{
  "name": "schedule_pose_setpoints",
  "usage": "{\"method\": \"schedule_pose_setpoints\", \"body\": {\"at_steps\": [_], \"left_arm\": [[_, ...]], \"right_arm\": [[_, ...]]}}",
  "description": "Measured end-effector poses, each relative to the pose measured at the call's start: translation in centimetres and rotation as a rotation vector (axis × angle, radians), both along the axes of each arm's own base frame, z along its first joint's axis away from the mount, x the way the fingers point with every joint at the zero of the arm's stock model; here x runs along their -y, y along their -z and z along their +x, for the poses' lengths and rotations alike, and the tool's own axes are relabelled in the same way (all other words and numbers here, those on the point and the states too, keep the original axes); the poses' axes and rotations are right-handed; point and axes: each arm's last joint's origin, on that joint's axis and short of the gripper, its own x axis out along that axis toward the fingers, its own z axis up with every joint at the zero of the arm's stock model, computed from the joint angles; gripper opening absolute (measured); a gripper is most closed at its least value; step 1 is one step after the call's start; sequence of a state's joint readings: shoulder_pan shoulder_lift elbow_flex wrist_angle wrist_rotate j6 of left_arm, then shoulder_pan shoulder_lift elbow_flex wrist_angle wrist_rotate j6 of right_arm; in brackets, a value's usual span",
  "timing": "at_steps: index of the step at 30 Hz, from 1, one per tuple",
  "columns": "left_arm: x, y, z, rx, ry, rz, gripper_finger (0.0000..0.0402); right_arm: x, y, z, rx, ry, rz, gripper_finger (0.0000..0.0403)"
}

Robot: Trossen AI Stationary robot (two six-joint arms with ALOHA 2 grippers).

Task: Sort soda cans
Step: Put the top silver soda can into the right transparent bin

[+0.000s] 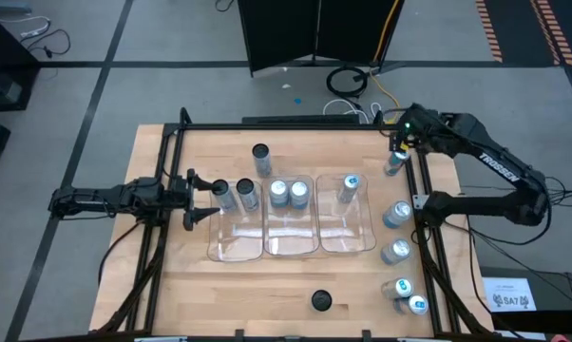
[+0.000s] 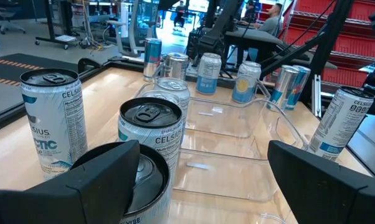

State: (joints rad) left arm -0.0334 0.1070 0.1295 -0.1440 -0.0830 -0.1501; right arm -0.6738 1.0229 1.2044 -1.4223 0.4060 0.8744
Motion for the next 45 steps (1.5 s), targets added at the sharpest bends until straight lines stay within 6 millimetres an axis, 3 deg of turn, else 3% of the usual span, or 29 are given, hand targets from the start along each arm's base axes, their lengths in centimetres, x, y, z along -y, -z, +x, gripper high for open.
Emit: {"method": "schedule_pose_setpoints", "body": {"at_steps": [16,33,45], "left_arm": [[0.0,0.0,0.0,0.0,0.0,0.0,0.0363],[0.0,0.0,0.0,0.0,0.0,0.0,0.0363],[0.0,0.0,0.0,0.0,0.0,0.0,0.0363]], "right_arm": [[3.8,6.2,-0.6,0.009,0.003,0.12,0.0336],[4.5,9.8,-1.3,0.048,-0.019,0.186,0.0333],[4.5,10.1,-1.2,0.062,-0.023,0.189,0.0223]]}}
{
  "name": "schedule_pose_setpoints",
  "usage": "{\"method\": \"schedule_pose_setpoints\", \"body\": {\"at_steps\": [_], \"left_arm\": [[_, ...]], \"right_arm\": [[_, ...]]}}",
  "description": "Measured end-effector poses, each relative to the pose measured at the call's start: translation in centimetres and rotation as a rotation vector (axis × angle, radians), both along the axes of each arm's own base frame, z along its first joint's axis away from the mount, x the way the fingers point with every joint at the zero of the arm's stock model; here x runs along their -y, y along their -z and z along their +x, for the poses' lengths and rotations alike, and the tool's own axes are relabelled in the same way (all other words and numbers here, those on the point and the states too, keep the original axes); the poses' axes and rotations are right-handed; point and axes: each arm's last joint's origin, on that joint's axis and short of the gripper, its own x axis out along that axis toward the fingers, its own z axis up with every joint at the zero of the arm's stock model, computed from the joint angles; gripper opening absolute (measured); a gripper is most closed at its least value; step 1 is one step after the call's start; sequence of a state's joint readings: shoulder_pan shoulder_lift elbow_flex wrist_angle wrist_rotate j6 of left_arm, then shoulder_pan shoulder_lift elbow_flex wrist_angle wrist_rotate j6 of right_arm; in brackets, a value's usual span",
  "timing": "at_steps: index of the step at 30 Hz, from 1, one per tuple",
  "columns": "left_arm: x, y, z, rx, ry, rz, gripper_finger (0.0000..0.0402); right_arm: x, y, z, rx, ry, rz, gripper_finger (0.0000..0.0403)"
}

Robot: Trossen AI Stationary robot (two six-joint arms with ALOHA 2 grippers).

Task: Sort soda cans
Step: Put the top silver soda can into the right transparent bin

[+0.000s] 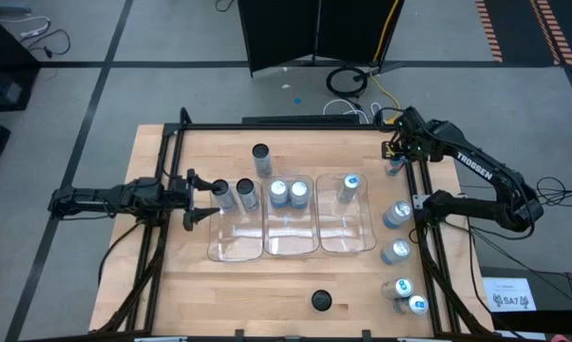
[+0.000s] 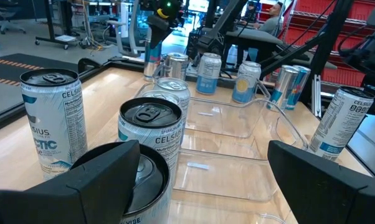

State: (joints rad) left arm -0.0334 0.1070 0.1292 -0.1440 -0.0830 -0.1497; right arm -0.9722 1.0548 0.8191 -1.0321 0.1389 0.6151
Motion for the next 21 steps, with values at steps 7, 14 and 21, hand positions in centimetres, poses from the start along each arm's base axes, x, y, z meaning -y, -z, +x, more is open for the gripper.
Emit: {"method": "schedule_pose_setpoints", "body": {"at_steps": [7,14,21], "left_arm": [[0.0,0.0,0.0,0.0,0.0,0.0,0.0363],[0.0,0.0,0.0,0.0,0.0,0.0,0.0363],[0.0,0.0,0.0,0.0,0.0,0.0,0.0363]], "right_arm": [[-0.4,-0.6,0.0,0.033,-0.029,0.033,0.0226],[-1.8,-4.6,0.2,0.12,-0.108,-0.067,0.0223],[-4.2,-10.9,0.1,0.33,-0.207,-0.306,0.0228]]}}
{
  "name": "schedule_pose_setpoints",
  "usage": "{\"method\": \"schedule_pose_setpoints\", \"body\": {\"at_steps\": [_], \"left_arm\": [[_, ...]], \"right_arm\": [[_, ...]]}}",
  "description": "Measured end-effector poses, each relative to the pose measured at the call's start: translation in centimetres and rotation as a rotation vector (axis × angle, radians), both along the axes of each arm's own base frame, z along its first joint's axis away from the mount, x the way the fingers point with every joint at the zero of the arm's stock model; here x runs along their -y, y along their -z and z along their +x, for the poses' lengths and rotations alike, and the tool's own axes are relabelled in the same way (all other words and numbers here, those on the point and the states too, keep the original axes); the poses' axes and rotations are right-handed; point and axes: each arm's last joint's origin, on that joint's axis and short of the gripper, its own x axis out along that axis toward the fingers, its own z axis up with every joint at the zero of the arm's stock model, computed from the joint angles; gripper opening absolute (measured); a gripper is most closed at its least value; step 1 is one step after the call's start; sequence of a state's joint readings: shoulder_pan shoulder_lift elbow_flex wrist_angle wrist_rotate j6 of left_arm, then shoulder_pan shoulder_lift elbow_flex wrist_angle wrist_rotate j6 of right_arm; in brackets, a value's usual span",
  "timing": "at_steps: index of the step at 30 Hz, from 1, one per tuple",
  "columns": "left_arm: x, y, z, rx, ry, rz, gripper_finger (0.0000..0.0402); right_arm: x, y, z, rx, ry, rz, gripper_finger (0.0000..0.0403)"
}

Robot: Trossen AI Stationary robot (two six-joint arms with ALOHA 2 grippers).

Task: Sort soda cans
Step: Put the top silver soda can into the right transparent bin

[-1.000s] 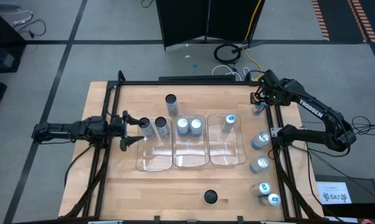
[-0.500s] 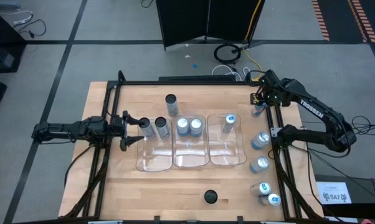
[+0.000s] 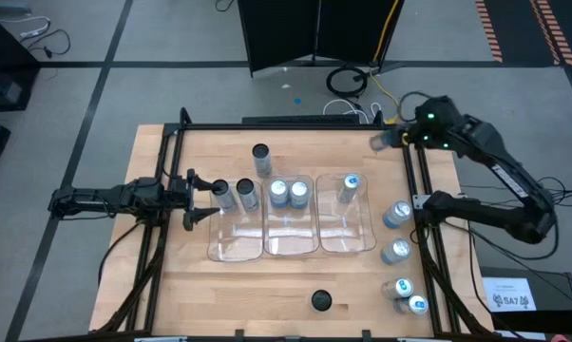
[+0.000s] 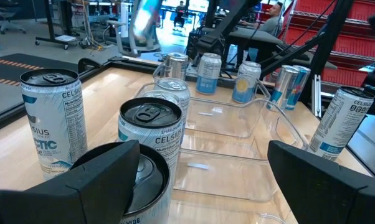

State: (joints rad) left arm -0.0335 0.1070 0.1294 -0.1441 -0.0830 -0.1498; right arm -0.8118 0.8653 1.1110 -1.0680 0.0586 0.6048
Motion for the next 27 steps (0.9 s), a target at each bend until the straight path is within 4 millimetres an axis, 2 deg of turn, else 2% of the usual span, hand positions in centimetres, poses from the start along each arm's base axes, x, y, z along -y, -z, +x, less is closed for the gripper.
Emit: {"method": "schedule_pose_setpoints", "body": {"at_steps": [4,12,16,23,27], "left_arm": [[0.0,0.0,0.0,0.0,0.0,0.0,0.0363],[0.0,0.0,0.0,0.0,0.0,0.0,0.0363],[0.0,0.0,0.0,0.0,0.0,0.0,0.0363],[0.0,0.0,0.0,0.0,0.0,0.0,0.0363],[0.0,0.0,0.0,0.0,0.0,0.0,0.0363]], "right_arm": [[-1.2,-2.0,1.0,0.183,-0.163,-0.059,0.0228],[-3.0,-1.4,5.7,0.271,-0.393,0.011,0.0228],[-3.9,-0.6,8.2,0.256,-0.475,0.067,0.0226],[-4.5,1.6,11.8,0.149,-0.514,0.168,0.0226],[-4.2,1.4,13.6,0.072,-0.53,0.185,0.0226]]}}
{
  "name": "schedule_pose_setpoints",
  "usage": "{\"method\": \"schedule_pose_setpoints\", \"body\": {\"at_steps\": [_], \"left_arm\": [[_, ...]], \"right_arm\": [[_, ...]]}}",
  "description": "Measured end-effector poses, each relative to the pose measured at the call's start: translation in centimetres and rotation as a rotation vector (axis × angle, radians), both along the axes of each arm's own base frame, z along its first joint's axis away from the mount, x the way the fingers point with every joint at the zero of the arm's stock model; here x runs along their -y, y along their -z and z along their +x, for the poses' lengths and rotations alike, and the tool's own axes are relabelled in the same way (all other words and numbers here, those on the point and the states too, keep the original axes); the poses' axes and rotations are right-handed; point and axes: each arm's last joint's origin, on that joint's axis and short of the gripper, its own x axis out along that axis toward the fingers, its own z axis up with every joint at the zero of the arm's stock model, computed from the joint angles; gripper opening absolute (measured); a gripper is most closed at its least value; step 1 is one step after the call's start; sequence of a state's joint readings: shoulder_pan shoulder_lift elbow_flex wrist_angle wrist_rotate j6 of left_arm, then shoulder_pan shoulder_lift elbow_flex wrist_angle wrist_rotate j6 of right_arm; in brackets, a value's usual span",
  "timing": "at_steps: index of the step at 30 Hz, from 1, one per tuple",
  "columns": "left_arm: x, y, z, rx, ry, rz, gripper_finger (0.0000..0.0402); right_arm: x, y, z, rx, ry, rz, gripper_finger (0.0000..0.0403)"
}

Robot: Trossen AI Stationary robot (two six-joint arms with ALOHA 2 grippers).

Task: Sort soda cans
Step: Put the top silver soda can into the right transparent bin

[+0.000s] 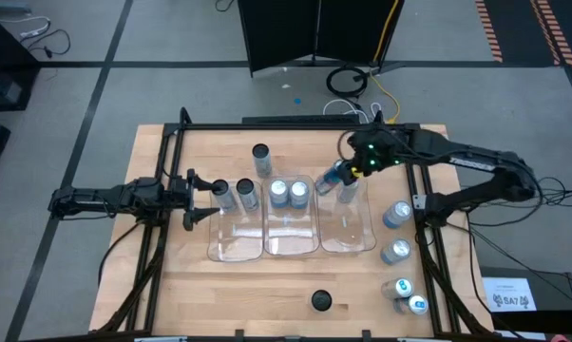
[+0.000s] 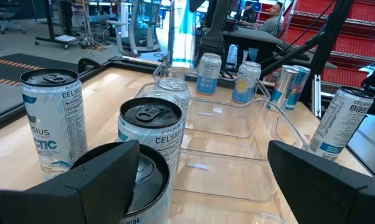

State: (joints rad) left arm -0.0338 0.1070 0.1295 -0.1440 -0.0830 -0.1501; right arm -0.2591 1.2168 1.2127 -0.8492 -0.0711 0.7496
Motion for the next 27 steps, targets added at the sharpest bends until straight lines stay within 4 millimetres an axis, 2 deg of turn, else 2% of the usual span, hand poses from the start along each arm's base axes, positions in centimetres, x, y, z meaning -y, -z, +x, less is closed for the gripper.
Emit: {"method": "schedule_pose_setpoints", "body": {"at_steps": [8,18,27], "left_arm": [[0.0,0.0,0.0,0.0,0.0,0.0,0.0363],[0.0,0.0,0.0,0.0,0.0,0.0,0.0363],[0.0,0.0,0.0,0.0,0.0,0.0,0.0363]], "right_arm": [[1.0,0.3,2.7,-0.282,0.003,-0.041,0.0227],[1.7,4.0,5.9,-0.417,-0.033,-0.073,0.0228],[0.8,6.5,8.0,-0.505,-0.055,-0.14,0.0228]]}}
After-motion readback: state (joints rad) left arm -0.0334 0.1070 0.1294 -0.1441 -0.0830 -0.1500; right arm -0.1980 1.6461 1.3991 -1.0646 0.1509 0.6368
